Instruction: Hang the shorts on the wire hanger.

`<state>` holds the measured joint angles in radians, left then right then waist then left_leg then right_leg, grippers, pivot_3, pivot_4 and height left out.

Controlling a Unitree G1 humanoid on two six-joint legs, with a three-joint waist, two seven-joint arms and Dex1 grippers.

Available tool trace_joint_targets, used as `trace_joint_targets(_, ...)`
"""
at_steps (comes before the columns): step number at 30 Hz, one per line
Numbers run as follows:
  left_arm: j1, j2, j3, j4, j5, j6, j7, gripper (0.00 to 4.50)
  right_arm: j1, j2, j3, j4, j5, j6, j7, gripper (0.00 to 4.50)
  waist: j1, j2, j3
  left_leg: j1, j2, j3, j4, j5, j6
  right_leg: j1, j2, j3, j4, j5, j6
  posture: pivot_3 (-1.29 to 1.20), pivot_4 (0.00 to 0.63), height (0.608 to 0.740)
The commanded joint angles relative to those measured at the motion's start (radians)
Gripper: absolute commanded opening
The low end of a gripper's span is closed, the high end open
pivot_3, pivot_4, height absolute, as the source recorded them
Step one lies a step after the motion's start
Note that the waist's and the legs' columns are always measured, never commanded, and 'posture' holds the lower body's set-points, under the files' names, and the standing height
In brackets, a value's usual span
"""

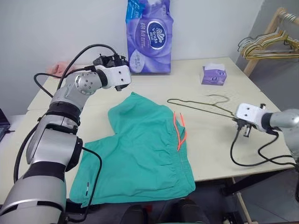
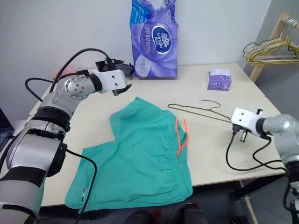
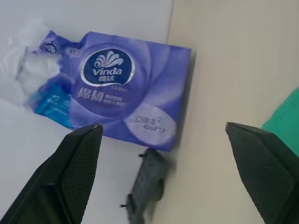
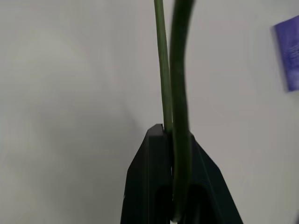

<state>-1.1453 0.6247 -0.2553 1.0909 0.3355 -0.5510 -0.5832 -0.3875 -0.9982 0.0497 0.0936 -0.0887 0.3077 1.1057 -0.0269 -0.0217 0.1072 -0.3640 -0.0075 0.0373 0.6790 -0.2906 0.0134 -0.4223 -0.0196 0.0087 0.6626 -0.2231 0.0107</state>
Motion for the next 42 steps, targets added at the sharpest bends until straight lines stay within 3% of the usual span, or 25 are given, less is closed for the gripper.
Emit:
trace_joint_targets(1,0.156,-0.034,0.075,-0.142,-0.202,0.075,-0.244,4.48,0.134,-0.107,-0.084,-0.204,0.207,0.29,0.204,0.0,0.0,0.001,-0.001,0.0,0.0,0.0,0.0,0.0,0.0,0.0,0.0,0.0,0.0,0.0,0.0,-0.02,0.079,0.74)
trace_joint_targets(5,0.471,-0.029,0.096,-0.564,-0.448,0.255,-0.5,4.48,0.349,-0.253,-0.189,-0.384,0.513,0.659,0.419,0.0,-0.006,0.0,0.0,-0.001,0.002,-0.001,0.001,0.0,-0.001,-0.001,-0.001,0.0,0.0,0.0,0.0,-0.02,0.082,0.74)
trace_joint_targets(9,0.695,-0.003,0.135,-0.922,-0.614,0.441,-0.553,4.48,0.447,-0.303,-0.287,-0.443,0.722,0.89,0.462,0.0,-0.003,-0.004,0.002,0.001,0.004,-0.002,0.002,-0.001,-0.001,0.001,-0.001,-0.001,0.0,0.0,-0.001,0.0,0.086,0.74)
trace_joint_targets(12,0.851,0.044,0.156,-1.164,-0.746,0.645,-0.562,4.48,0.534,-0.339,-0.322,-0.475,0.816,0.967,0.466,0.0,0.001,-0.005,0.001,0.001,0.004,-0.003,0.001,-0.001,-0.001,0.003,-0.001,-0.002,-0.002,-0.003,0.004,0.01,0.092,0.74)
trace_joint_targets(16,0.958,0.078,0.171,-1.323,-0.825,0.785,-0.551,4.48,0.643,-0.381,-0.322,-0.511,0.857,0.949,0.46,0.0,0.013,-0.005,0.002,0.001,0.003,-0.003,0.001,-0.001,-0.001,0.003,-0.001,-0.003,-0.004,-0.003,0.005,0.02,0.099,0.74)
trace_joint_targets(30,1.071,0.083,0.166,-1.46,-0.82,0.84,-0.515,4.48,0.908,-0.447,-0.322,-0.474,0.9,0.907,0.466,0.0,0.048,-0.014,0.015,0.001,0.003,-0.004,0.001,-0.001,-0.001,0.003,-0.001,-0.004,-0.005,-0.004,0.005,0.06,0.134,0.74)
trace_joint_targets(42,1.096,0.09,0.166,-1.482,-0.817,0.85,-0.499,4.48,0.902,-0.461,-0.229,-0.319,0.847,0.796,0.463,0.0,0.051,-0.014,0.039,0.0,0.003,-0.005,0.001,-0.001,-0.001,0.003,-0.001,-0.005,-0.005,-0.007,0.0,0.07,0.147,0.74)
